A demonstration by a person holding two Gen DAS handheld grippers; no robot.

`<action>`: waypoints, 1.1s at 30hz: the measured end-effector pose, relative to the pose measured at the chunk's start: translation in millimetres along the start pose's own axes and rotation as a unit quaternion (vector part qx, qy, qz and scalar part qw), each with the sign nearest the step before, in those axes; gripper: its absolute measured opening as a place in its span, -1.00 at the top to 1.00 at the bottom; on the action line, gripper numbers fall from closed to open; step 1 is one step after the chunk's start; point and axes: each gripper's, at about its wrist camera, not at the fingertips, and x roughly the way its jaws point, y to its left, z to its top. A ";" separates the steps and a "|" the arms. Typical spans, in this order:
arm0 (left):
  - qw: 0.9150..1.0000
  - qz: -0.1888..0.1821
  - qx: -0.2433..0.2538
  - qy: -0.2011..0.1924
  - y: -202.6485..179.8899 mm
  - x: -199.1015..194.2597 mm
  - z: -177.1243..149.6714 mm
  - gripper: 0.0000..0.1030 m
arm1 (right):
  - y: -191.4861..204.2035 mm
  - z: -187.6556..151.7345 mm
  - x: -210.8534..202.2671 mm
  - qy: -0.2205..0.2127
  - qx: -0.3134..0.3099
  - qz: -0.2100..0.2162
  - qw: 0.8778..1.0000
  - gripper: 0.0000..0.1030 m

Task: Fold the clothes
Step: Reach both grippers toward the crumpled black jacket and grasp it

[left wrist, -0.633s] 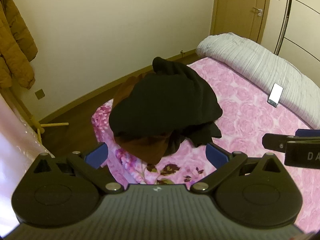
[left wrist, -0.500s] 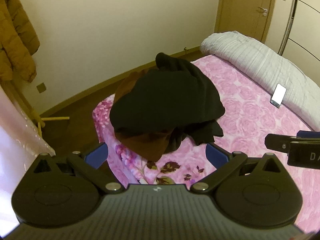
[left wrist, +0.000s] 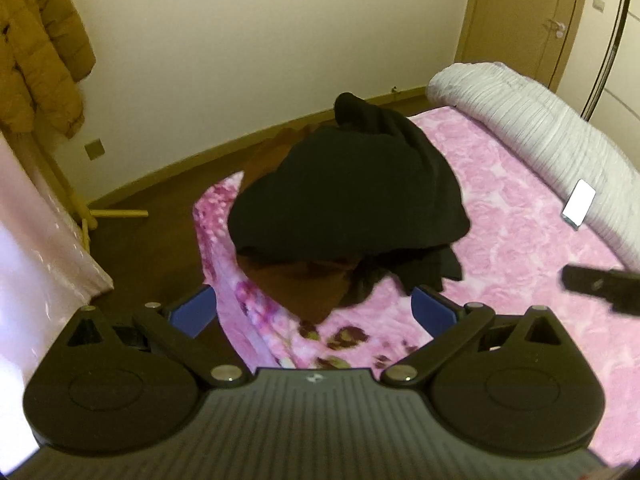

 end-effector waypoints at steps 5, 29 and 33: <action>0.999 -0.018 0.046 -0.007 22.8 45.8 19.5 -0.99 | -7.9 17.3 18.7 -0.014 0.001 -0.008 1.000 -0.71; 0.948 -0.265 0.137 0.108 74.4 329.1 104.9 0.09 | 7.7 161.2 349.3 0.058 -0.003 -0.075 0.995 -0.72; 0.945 -0.276 0.151 0.091 65.6 306.8 109.4 0.64 | 1.7 157.1 379.6 0.087 0.032 -0.046 0.995 -0.20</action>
